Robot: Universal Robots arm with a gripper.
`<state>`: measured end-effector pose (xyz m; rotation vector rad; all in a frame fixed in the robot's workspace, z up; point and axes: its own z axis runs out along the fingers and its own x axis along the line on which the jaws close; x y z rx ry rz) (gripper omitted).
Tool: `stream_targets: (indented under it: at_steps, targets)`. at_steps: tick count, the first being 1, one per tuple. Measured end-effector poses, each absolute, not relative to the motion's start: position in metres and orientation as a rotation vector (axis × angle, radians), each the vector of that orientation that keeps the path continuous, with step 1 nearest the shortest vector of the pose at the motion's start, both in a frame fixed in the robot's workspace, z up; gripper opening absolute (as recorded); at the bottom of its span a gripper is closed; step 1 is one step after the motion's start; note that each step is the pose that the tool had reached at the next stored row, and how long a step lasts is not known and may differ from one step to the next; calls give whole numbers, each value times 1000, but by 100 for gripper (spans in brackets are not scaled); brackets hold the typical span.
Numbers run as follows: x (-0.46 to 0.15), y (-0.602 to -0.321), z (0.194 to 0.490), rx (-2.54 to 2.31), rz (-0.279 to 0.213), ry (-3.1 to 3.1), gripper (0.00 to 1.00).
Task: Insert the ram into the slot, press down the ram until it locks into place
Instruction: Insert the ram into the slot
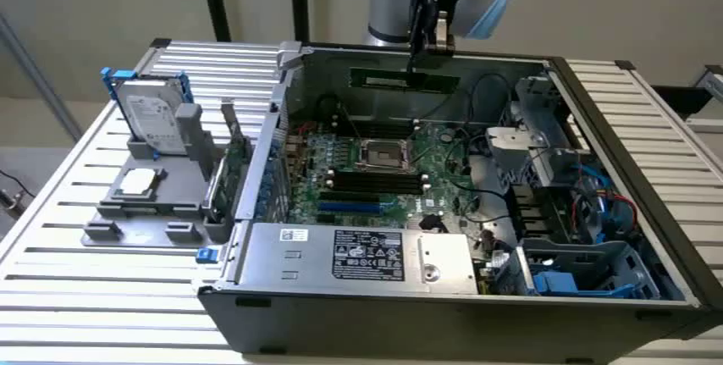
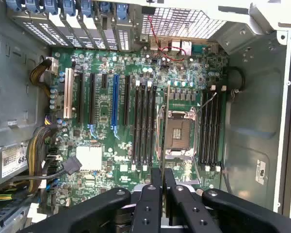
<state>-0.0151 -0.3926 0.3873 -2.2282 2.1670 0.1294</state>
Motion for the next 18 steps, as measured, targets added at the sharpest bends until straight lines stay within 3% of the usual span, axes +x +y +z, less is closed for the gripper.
stream_targets:
  at_steps: [18]
  targets:
    - [-22,-393,382,-2230,127,2168,13]
